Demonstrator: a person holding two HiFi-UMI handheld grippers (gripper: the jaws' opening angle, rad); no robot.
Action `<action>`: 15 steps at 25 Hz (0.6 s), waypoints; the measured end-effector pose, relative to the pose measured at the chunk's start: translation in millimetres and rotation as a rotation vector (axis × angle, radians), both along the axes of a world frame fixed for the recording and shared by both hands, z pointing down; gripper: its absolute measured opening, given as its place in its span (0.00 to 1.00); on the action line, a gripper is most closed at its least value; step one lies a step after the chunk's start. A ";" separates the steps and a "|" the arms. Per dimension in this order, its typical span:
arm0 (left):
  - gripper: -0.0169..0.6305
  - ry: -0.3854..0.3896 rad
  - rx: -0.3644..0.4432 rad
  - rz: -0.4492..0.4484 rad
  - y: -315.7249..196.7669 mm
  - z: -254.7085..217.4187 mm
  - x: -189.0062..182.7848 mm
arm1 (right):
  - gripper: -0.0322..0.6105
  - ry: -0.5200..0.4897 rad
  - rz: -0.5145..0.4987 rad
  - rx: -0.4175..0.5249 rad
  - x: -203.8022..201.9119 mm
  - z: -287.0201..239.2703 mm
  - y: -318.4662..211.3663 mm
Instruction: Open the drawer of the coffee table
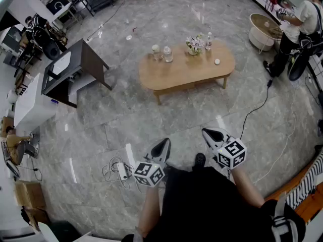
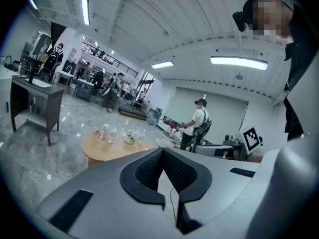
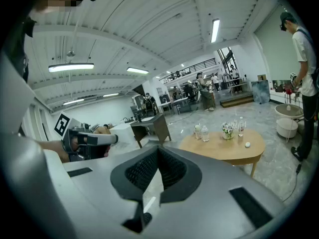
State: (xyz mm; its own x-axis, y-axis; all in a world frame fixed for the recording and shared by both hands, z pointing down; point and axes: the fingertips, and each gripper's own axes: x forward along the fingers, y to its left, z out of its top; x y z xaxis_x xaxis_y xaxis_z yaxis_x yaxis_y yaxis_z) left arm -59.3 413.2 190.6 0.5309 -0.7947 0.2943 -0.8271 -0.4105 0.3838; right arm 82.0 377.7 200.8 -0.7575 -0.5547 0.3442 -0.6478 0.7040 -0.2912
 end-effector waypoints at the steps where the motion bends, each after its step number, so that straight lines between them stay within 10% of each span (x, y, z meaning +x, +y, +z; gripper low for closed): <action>1: 0.05 -0.002 0.002 -0.001 -3.1 1.0 0.8 | 0.07 0.004 -0.001 0.010 1.2 -0.6 -3.1; 15: 0.05 0.002 0.009 0.004 6.8 -0.4 26.1 | 0.07 0.020 -0.006 0.054 17.8 -10.2 8.6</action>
State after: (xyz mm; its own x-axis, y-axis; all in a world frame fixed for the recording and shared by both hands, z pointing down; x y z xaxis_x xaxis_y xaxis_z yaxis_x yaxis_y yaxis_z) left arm -33.2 420.0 190.2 0.5349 -0.7949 0.2865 -0.8247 -0.4173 0.3819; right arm 99.7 386.3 190.7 -0.7542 -0.5685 0.3287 -0.6488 0.7222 -0.2396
